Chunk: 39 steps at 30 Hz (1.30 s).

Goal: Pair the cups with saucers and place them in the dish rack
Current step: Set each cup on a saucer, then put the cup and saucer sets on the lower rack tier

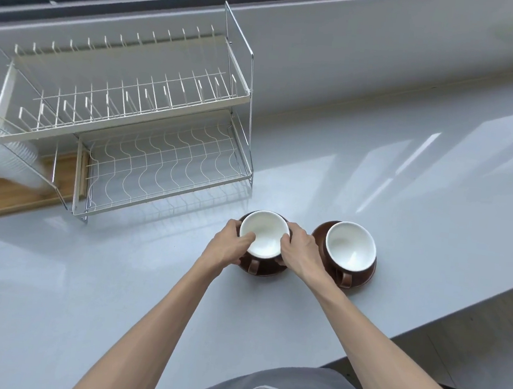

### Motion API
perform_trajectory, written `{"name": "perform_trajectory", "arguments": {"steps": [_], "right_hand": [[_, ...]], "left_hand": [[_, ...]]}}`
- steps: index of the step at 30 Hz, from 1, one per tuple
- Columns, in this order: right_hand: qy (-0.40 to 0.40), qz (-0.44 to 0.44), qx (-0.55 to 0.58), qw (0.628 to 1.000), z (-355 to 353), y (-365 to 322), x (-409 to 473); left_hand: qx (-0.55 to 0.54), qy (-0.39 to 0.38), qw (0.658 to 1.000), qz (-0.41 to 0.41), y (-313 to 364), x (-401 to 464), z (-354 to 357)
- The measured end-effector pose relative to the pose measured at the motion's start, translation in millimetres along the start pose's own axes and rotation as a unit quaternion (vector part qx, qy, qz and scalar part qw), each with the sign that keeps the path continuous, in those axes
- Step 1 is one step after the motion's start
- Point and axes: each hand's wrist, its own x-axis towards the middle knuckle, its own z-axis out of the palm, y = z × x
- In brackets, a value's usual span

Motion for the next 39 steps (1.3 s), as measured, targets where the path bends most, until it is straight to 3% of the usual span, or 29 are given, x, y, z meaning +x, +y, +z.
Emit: {"name": "perform_trajectory", "arguments": {"steps": [5,9,12,17,22,39], "right_hand": [[0.005,-0.006,-0.001,1.000,3,6,0],[0.066,-0.021,-0.076,0.995,7,10,-6],[0.080,-0.039,-0.010,0.996,12,14,-7],[0.039,-0.022,0.066,0.997,15,19,-5],[0.028,0.015,0.126,0.992,16,20,-2],[-0.011,-0.057,0.122,0.991,6,-24,12]], "left_hand": [[0.033,0.020,0.999,0.021,-6,-3,2],[0.065,0.063,0.995,0.037,-8,-1,2],[0.047,0.106,0.992,0.040,-13,4,2],[-0.065,0.076,0.995,0.019,-21,11,5],[-0.103,0.057,0.993,0.010,-20,15,7],[-0.177,0.069,0.982,-0.008,-24,-7,-36]]}}
